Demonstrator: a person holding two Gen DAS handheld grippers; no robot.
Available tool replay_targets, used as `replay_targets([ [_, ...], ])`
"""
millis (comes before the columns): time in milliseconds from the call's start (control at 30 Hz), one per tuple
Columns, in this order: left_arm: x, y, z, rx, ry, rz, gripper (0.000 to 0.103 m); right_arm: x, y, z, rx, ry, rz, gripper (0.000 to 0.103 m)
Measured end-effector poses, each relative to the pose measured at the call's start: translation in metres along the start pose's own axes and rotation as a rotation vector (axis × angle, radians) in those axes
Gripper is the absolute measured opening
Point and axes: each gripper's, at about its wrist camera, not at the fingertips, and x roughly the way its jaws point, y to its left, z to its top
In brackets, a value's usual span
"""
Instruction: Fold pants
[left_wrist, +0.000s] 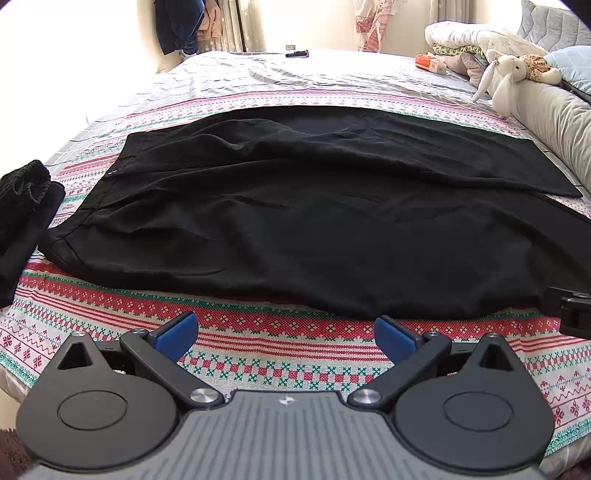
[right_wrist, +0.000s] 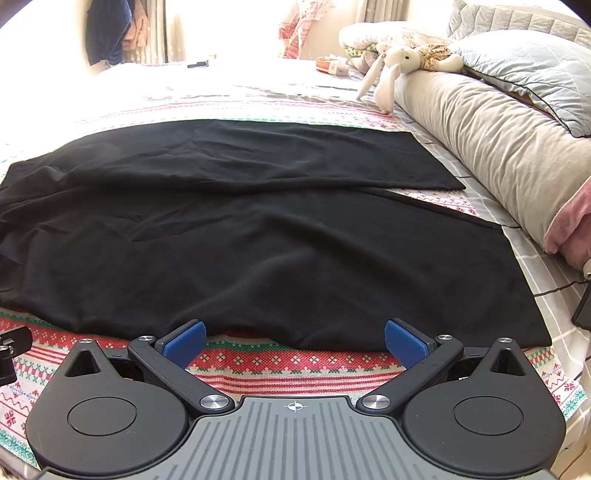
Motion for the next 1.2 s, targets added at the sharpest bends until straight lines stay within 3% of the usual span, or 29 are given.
replay_targets([
  [933, 0.001, 0.002, -0.001, -0.002, 0.0, 0.001, 0.103, 0.002, 0.0, -0.001, -0.002, 0.002, 0.0, 0.103],
  [1200, 0.007, 0.014, -0.004, -0.028, -0.014, 0.031, 0.103, 0.008, -0.002, -0.002, -0.01, 0.007, 0.011, 0.103],
])
